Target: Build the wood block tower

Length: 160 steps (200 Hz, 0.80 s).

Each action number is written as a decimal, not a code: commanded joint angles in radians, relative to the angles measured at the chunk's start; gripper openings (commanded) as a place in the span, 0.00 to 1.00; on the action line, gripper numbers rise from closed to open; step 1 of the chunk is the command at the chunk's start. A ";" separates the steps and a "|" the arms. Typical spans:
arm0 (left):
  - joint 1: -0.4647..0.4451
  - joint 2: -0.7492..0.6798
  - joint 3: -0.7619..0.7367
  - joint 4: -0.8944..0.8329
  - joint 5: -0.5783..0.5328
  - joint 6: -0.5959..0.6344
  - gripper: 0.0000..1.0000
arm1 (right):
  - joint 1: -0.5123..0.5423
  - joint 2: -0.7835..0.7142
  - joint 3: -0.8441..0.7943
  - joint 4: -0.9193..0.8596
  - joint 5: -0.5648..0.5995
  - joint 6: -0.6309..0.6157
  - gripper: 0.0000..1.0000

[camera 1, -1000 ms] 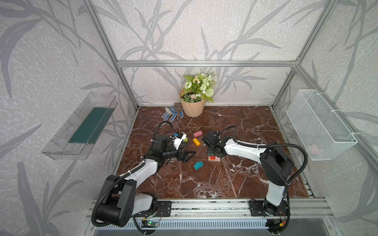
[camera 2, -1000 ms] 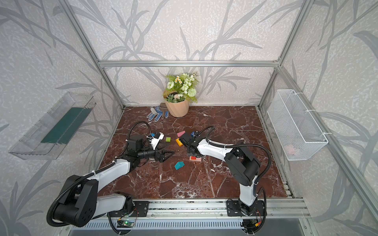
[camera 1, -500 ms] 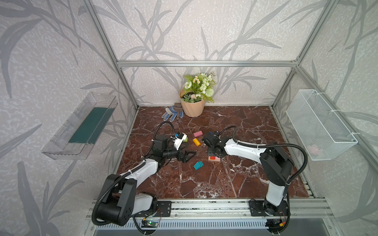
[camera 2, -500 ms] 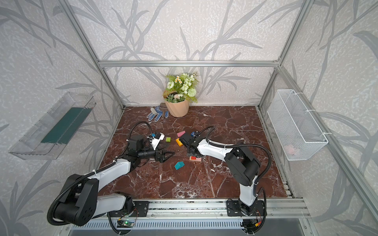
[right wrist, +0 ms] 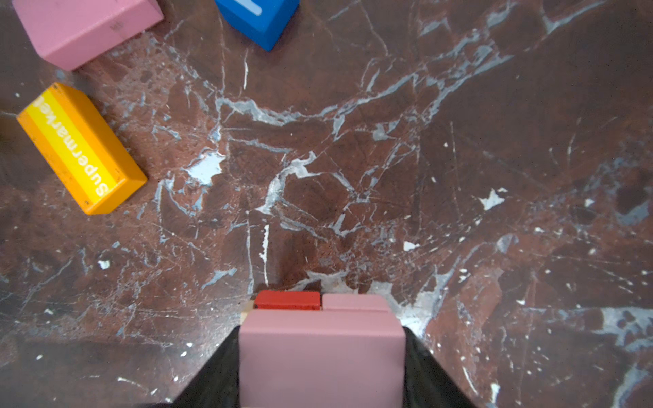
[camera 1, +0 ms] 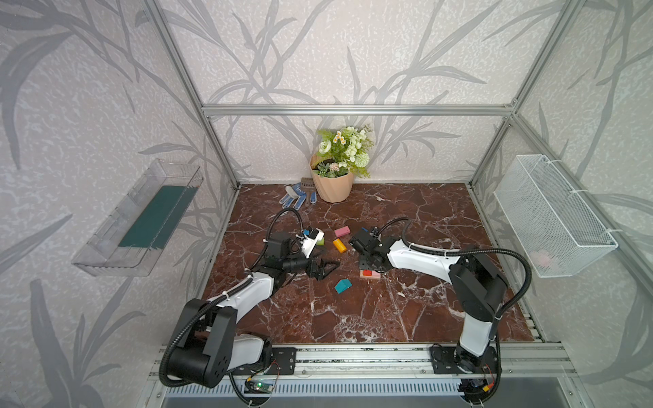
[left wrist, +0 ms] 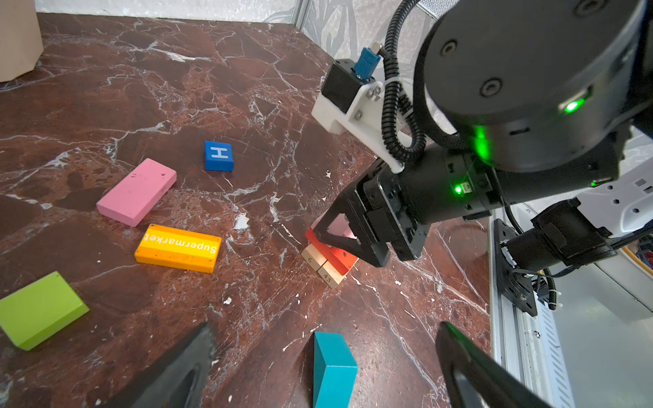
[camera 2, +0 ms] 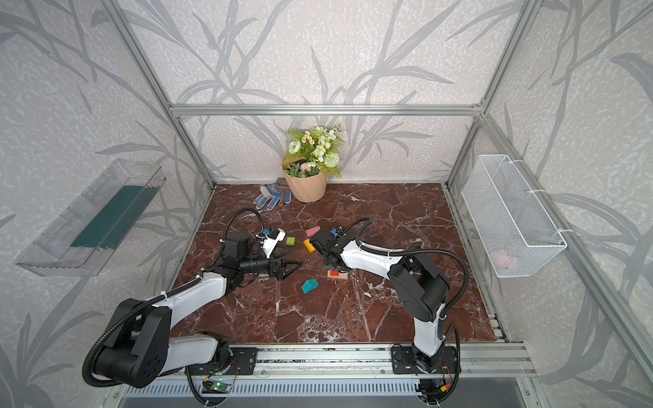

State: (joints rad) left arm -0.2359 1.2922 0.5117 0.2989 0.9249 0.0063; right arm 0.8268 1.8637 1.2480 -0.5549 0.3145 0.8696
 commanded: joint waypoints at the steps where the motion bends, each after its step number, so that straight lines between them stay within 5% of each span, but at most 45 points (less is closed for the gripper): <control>1: -0.005 0.009 0.028 -0.015 -0.002 0.031 0.99 | 0.004 -0.014 -0.011 -0.017 0.014 0.013 0.66; 116: -0.011 0.014 0.034 -0.023 -0.018 0.034 0.99 | 0.031 -0.089 -0.029 0.000 0.043 -0.019 0.79; 160: -0.010 -0.018 -0.006 0.034 -0.118 -0.001 0.99 | 0.035 -0.166 -0.087 0.070 0.055 -0.074 0.83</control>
State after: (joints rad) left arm -0.2424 1.2987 0.5217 0.2882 0.8677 0.0044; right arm 0.8566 1.7603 1.2053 -0.5217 0.3355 0.8337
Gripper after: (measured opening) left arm 0.993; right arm 0.821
